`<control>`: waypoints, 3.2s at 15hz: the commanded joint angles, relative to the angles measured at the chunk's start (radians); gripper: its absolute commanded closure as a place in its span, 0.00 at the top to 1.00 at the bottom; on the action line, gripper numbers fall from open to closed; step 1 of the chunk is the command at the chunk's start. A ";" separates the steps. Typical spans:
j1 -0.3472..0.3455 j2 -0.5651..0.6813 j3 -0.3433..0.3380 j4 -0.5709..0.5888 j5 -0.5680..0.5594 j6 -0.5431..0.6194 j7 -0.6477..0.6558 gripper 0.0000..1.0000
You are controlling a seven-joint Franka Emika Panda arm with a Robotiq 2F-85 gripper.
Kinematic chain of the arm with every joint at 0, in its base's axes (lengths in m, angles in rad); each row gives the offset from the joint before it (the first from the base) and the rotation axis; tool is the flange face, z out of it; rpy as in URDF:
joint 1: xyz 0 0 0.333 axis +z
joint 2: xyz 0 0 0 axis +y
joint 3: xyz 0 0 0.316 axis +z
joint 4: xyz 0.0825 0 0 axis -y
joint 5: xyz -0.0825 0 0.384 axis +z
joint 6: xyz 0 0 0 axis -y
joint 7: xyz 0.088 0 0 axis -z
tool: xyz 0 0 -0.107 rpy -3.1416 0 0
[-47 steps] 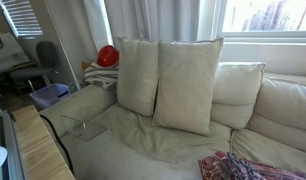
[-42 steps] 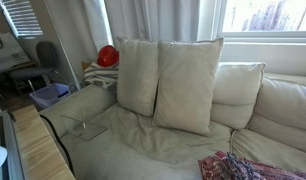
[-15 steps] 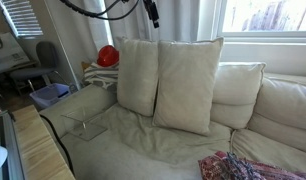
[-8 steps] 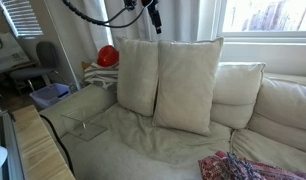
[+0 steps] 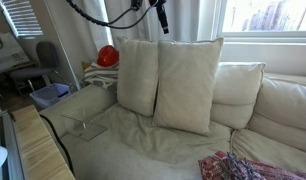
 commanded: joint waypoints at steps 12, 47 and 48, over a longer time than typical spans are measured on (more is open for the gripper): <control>0.150 0.418 -0.202 0.423 -0.122 -0.022 0.472 1.00; 0.009 0.159 -0.189 0.392 -0.240 -0.466 0.017 0.02; 0.008 0.149 -0.188 0.393 -0.251 -0.514 -0.021 0.02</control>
